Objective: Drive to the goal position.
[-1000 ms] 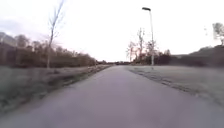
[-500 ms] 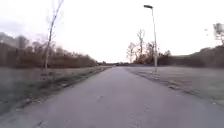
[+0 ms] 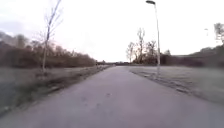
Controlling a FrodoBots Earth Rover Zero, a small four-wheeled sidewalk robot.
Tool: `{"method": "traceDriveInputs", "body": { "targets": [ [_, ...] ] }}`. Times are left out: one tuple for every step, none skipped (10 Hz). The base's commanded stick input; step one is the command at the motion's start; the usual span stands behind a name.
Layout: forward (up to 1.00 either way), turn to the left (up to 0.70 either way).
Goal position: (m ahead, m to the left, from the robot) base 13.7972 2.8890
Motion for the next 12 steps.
{"method": "traceDriveInputs", "body": {
  "targets": [
    [1.00, 0.01],
    [1.00, 0.01],
    [1.00, 0.01],
    [1.00, 0.01],
    [1.00, 0.01],
    [1.00, 0.01],
    [1.00, 0.01],
    [1.00, 0.01],
    [1.00, 0.01],
    [1.00, 0.01],
    [1.00, 0.01],
    [1.00, 0.01]
  ]
}}
